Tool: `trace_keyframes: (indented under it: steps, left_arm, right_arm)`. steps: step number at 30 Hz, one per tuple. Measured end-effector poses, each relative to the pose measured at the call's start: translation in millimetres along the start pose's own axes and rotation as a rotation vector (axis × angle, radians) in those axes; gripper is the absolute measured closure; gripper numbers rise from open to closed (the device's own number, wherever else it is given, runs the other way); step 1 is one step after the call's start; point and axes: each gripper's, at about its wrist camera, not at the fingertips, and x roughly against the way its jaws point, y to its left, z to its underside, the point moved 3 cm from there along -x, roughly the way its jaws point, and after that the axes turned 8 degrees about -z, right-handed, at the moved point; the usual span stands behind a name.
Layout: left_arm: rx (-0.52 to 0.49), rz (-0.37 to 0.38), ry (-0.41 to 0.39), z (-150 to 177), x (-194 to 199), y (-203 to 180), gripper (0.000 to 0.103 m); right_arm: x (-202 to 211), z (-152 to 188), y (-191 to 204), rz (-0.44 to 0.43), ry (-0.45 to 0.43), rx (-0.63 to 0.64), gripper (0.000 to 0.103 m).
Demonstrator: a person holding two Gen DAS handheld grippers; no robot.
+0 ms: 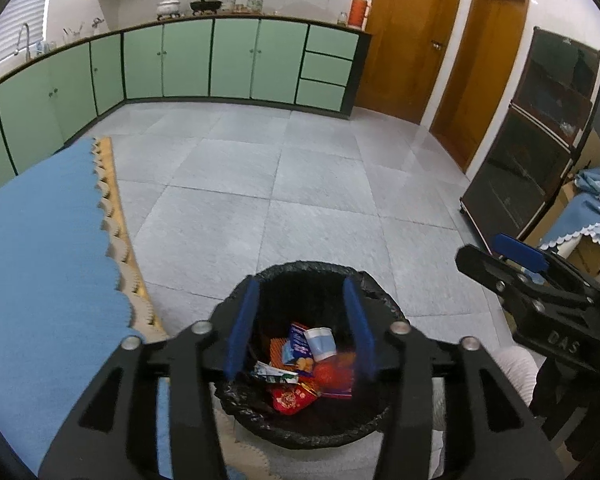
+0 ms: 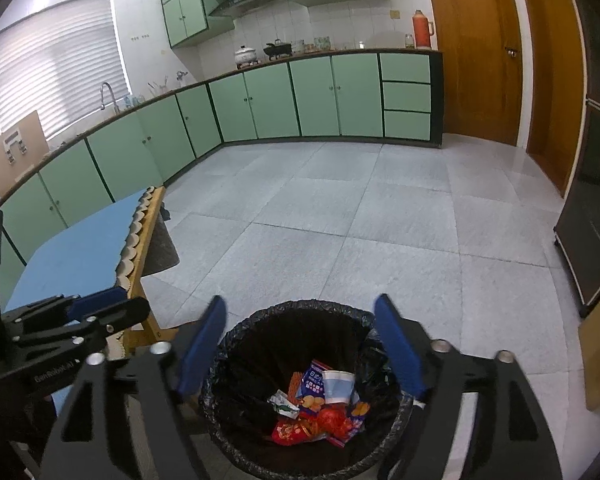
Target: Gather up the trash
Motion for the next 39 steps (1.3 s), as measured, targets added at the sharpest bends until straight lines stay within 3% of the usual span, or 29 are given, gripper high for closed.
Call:
trace_keyframes:
  steps: [4, 11, 28, 39]
  left_arm:
    - [0.01, -0.016, -0.025, -2.7, 16.0, 8.4, 0.042]
    - [0.033, -0.064, -0.08, -3.7, 49.5, 27.8, 0.03]
    - [0.069, -0.107, -0.174, 5.3, 120.2, 56.9, 0.015]
    - [0.089, -0.126, -0.242, 11.0, 161.1, 68.5, 0.013]
  right_arm:
    - [10.8, -4.8, 9.2, -0.005, -0.022, 0.008, 0.007]
    - [27.2, -9.9, 26.3, -0.047, -0.03, 0.004, 0.006]
    - [72.9, -16.1, 81.1, -0.144, -0.066, 0.063, 0.006]
    - [97.4, -15.4, 103.0, -0.177, -0.094, 0.107, 0.006]
